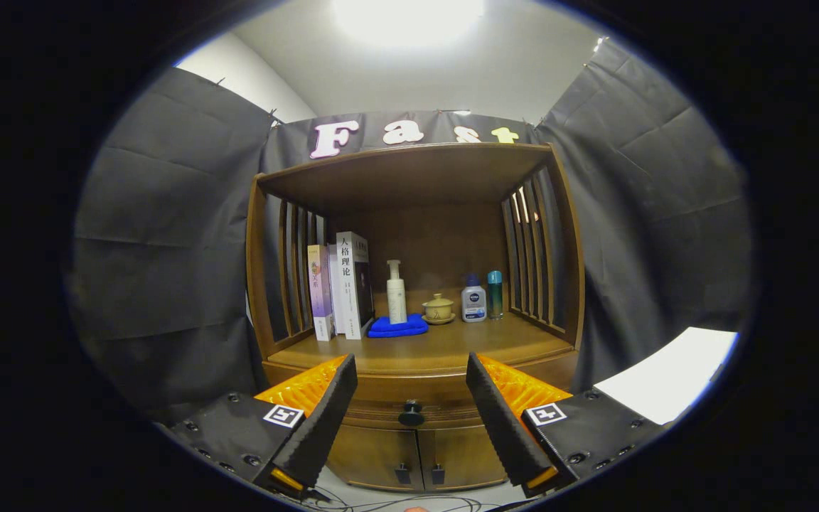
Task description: Pull open the drawer, take out the items inside it, and place them on the countertop above the cabinet.
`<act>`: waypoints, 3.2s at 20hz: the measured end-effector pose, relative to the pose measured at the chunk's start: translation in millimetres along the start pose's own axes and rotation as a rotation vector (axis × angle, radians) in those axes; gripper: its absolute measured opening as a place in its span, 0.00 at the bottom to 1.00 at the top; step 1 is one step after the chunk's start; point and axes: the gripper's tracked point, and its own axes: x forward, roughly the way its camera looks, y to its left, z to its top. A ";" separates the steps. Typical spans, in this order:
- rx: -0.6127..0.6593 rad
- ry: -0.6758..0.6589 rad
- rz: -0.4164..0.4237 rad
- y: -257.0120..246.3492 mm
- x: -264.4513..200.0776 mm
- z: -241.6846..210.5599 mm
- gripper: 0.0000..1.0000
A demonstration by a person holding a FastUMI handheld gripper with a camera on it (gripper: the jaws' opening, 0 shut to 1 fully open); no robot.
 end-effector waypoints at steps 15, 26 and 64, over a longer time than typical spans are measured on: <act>-0.017 -0.002 -0.001 2.1 45.5 -3.9 0.98; -0.051 0.114 0.008 10.5 85.8 -60.8 0.98; -0.079 0.293 -0.042 0.2 147.7 -182.7 0.39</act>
